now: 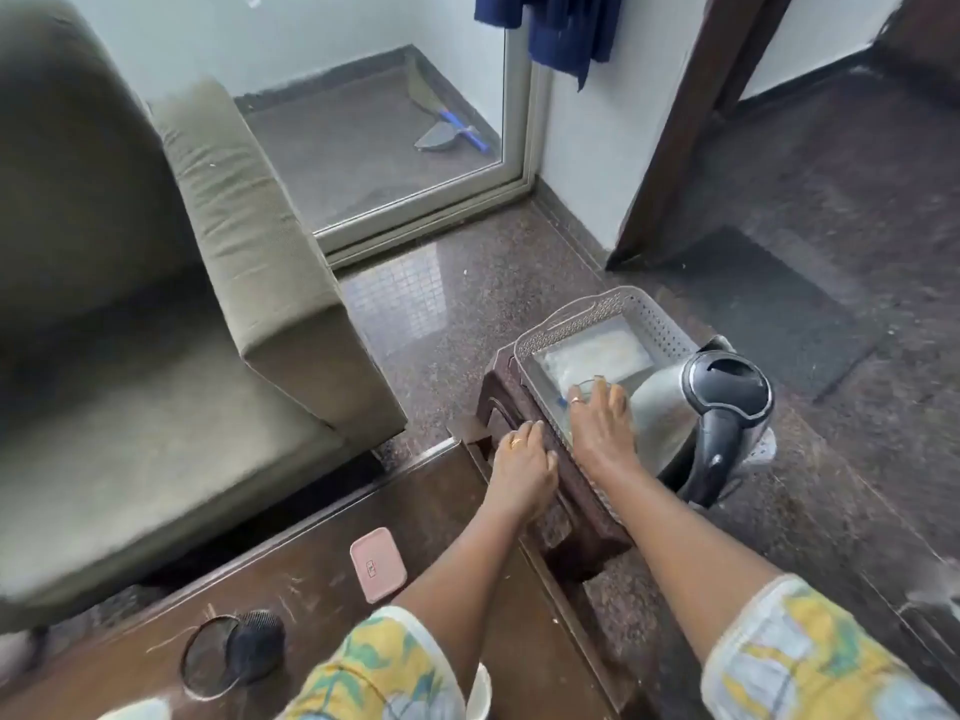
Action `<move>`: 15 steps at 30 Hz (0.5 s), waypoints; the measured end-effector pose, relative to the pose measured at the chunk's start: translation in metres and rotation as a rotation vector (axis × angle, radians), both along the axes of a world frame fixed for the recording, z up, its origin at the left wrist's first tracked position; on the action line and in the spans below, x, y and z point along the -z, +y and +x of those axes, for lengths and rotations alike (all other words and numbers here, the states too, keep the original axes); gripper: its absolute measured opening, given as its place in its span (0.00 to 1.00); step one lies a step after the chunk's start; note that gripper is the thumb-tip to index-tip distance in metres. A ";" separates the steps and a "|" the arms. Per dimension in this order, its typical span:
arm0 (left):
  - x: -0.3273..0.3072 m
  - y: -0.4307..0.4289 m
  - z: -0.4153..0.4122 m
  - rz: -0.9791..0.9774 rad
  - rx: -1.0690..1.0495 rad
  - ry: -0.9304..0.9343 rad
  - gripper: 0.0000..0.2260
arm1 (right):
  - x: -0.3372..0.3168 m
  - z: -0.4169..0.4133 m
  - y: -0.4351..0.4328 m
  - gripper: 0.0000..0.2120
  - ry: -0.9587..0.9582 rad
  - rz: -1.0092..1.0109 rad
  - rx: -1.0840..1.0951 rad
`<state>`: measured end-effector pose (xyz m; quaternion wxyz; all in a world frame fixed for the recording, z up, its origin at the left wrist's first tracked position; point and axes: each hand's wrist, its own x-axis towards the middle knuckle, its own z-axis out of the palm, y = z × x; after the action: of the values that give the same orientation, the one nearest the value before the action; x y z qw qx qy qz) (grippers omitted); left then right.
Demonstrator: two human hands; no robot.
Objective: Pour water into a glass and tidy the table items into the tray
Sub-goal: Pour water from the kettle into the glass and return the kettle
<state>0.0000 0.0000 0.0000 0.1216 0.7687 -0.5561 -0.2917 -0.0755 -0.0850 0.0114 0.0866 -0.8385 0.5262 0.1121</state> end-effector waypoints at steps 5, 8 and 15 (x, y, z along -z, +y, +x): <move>0.014 -0.016 -0.006 0.039 -0.024 0.045 0.22 | 0.019 0.003 -0.029 0.30 0.045 0.132 0.085; 0.023 -0.021 -0.011 0.048 -0.030 0.044 0.22 | 0.031 0.001 -0.035 0.32 0.089 0.176 0.097; 0.027 -0.013 -0.025 0.036 -0.122 0.182 0.23 | 0.030 -0.002 -0.035 0.16 -0.043 0.066 0.089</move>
<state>-0.0254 -0.0128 -0.0273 0.1754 0.7734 -0.4896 -0.3624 -0.0780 -0.1200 -0.0188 0.1303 -0.8131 0.5570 0.1074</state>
